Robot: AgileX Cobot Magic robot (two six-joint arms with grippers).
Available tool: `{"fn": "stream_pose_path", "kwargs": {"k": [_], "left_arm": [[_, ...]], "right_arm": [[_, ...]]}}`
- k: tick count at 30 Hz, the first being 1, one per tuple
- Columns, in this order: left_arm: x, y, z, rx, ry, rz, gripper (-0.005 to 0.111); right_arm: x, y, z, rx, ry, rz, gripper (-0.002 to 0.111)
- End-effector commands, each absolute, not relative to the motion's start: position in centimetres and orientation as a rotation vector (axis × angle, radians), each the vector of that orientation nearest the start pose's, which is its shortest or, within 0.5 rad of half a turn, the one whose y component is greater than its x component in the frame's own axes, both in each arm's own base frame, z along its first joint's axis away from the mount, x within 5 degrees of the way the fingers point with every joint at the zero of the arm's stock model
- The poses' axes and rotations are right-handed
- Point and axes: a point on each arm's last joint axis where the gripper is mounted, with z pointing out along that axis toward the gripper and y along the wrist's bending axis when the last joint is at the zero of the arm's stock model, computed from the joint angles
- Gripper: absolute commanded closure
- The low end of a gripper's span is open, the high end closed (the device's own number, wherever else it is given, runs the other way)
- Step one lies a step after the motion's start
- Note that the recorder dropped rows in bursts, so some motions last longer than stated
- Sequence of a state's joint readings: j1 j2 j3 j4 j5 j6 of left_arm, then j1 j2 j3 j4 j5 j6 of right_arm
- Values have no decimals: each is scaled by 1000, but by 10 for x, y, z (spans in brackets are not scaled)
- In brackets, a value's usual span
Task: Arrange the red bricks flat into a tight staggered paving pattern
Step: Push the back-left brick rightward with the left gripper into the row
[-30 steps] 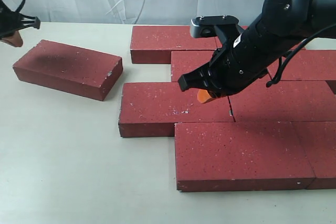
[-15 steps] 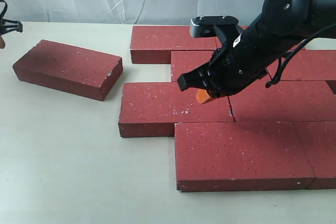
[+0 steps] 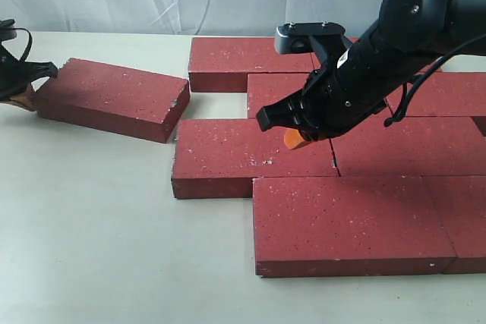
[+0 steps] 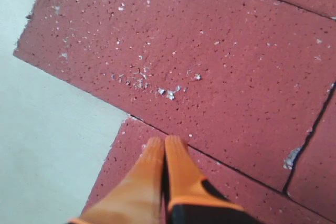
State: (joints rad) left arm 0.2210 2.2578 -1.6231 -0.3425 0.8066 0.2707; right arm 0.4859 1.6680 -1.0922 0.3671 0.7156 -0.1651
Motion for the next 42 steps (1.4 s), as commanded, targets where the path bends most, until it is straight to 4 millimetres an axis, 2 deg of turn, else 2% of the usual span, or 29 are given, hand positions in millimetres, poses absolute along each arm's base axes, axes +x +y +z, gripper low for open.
{"fn": "stream_pose_path", "kwargs": {"k": [1, 7, 21, 33, 37, 42], "left_arm": [[446, 79, 119, -238, 2873, -338, 107], [442, 73, 120, -275, 2907, -443, 107], [436, 68, 120, -279, 2966, -528, 107], [420, 59, 102, -258, 3006, -639, 107], [422, 56, 105, -227, 2968, -682, 107], [426, 60, 116, -217, 2913, -606, 107]], "right_arm": [[284, 175, 221, -585, 2722, 486, 109], [283, 175, 221, -581, 2722, 491, 109], [283, 175, 221, -578, 2723, 494, 109], [283, 176, 221, -575, 2725, 499, 109], [283, 176, 221, -575, 2725, 499, 109], [283, 176, 221, -575, 2725, 499, 109]]}}
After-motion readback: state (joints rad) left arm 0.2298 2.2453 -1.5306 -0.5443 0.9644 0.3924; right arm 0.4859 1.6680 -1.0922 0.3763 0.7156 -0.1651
